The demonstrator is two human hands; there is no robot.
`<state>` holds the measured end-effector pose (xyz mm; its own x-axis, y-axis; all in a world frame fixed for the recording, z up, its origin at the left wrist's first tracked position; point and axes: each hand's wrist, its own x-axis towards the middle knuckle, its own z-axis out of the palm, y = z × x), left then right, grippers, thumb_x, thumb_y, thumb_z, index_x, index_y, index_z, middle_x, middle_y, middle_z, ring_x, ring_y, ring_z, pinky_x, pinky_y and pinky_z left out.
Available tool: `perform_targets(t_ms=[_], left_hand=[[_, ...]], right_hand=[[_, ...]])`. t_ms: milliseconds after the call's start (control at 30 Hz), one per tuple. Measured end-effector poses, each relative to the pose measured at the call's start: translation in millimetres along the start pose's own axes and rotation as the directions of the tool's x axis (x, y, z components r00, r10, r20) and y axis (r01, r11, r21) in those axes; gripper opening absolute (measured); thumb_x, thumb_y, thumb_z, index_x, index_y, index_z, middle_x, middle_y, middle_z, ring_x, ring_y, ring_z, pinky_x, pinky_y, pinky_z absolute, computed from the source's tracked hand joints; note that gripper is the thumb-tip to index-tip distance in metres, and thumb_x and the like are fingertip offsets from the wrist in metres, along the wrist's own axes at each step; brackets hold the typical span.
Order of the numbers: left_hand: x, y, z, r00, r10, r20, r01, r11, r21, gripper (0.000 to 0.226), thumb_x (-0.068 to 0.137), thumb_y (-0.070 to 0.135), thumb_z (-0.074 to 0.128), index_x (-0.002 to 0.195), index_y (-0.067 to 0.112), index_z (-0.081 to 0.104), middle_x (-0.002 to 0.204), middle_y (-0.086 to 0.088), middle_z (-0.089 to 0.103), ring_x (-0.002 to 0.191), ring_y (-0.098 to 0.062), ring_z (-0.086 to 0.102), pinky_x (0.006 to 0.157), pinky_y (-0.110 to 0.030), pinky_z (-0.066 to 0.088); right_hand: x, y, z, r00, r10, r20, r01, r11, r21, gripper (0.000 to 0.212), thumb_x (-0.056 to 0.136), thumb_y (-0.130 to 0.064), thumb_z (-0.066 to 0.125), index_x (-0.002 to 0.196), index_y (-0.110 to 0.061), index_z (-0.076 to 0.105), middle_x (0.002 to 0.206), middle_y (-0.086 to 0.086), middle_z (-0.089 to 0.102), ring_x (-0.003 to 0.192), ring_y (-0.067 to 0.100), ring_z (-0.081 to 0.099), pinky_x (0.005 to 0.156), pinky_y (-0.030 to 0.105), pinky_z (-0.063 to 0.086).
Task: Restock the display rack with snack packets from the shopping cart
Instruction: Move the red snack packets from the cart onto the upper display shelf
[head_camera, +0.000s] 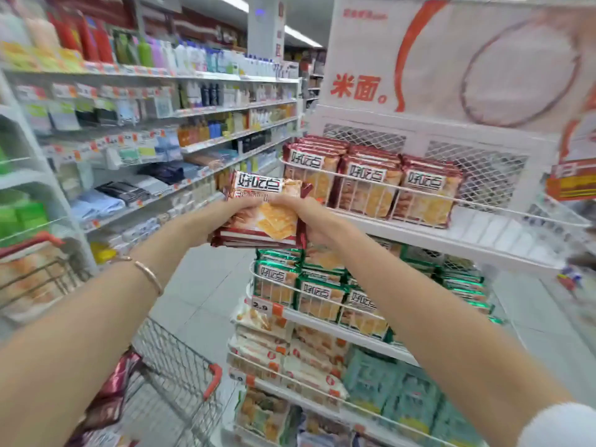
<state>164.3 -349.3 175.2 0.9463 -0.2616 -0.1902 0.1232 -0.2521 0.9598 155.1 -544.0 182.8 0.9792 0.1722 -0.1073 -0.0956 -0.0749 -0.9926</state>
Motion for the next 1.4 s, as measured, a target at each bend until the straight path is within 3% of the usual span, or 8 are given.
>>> perform_targets(t_ms=[200,467,700,867,933,1033,1167,1400], left_hand=[[24.0,105.9,126.0,0.968,0.161,0.191,-0.182,0.978,0.099,0.087,0.054,0.070,0.080,0.116,0.011,0.066,0.108,-0.014,0.074,0.087,-0.026,0.069,0.083,-0.039,0.056],[62.1,190.3,269.4,0.934,0.260,0.245,-0.286,0.955,0.080,0.042,0.081,0.054,0.072,0.099,0.016,0.070,0.089,-0.001,0.077,0.071,-0.014,0.072,0.062,-0.024,0.055],[102.2,195.7,311.7,0.958,0.270,0.095,-0.267,0.963,-0.043,0.032,0.081,0.034,0.079,0.095,0.008,0.066,0.094,-0.014,0.075,0.085,-0.029,0.071,0.088,-0.045,0.058],[114.8,192.8,310.8,0.975,0.205,0.091,-0.185,0.964,-0.190,0.032,0.085,0.034,0.059,0.060,0.015,0.063,0.055,0.004,0.050,0.047,-0.014,0.046,0.046,-0.022,0.042],[121.8,196.4,307.1,0.978,0.197,0.063,-0.170,0.938,-0.303,0.022,0.080,0.018,0.044,0.077,0.006,0.062,0.060,-0.003,0.050,0.046,-0.017,0.043,0.043,-0.022,0.040],[132.8,204.0,301.5,0.967,0.252,-0.042,-0.256,0.949,-0.184,0.041,0.087,-0.012,0.026,0.101,0.015,0.053,0.077,-0.016,0.058,0.045,-0.017,0.056,0.041,-0.023,0.045],[150.9,206.9,291.1,0.953,0.268,0.144,-0.280,0.957,0.070,0.060,0.096,-0.013,0.039,0.135,0.031,0.049,0.099,-0.012,0.075,0.068,-0.017,0.068,0.056,-0.027,0.052],[163.4,206.8,281.6,0.900,0.412,0.143,-0.436,0.847,0.305,0.058,0.077,-0.010,0.077,0.119,0.028,0.066,0.116,-0.008,0.070,0.116,-0.024,0.064,0.097,-0.041,0.054]], right_hand=[[-76.6,-45.2,-141.9,0.947,-0.152,-0.282,0.139,0.988,-0.063,0.039,0.080,-0.032,0.080,0.107,-0.005,0.069,0.098,0.009,0.076,0.091,0.024,0.073,0.091,0.039,0.057],[-119.4,-72.1,-292.8,0.873,-0.262,-0.411,0.259,0.964,-0.064,0.029,0.083,-0.019,0.076,0.109,-0.007,0.069,0.103,0.012,0.075,0.092,0.028,0.074,0.084,0.039,0.060],[-77.7,-59.5,-355.4,0.918,-0.207,-0.339,0.228,0.973,0.024,0.039,0.081,-0.017,0.080,0.114,-0.001,0.067,0.105,0.015,0.075,0.094,0.030,0.073,0.085,0.043,0.060],[-59.4,-47.2,-364.7,0.930,-0.188,-0.317,0.205,0.978,0.022,0.030,0.080,-0.018,0.082,0.104,-0.006,0.069,0.096,0.008,0.077,0.087,0.023,0.075,0.083,0.038,0.060],[-55.4,-40.1,-372.3,0.925,-0.196,-0.327,0.192,0.980,-0.043,0.031,0.078,-0.028,0.083,0.099,-0.011,0.070,0.093,0.004,0.077,0.084,0.020,0.075,0.083,0.037,0.059],[-53.7,-37.9,-377.4,0.901,-0.235,-0.365,0.132,0.949,-0.287,0.089,0.051,-0.071,0.083,0.111,-0.008,0.068,0.105,0.011,0.075,0.097,0.029,0.072,0.094,0.046,0.055],[-42.8,-32.6,-390.7,0.900,-0.238,-0.366,0.121,0.942,-0.313,0.113,0.040,-0.084,0.077,0.123,-0.008,0.062,0.113,0.013,0.072,0.102,0.030,0.070,0.096,0.050,0.054],[-77.0,-34.5,-411.2,0.831,-0.260,-0.492,0.333,0.941,0.066,0.053,0.081,-0.021,0.081,0.127,-0.011,0.058,0.110,0.010,0.074,0.097,0.027,0.073,0.086,0.049,0.059]])
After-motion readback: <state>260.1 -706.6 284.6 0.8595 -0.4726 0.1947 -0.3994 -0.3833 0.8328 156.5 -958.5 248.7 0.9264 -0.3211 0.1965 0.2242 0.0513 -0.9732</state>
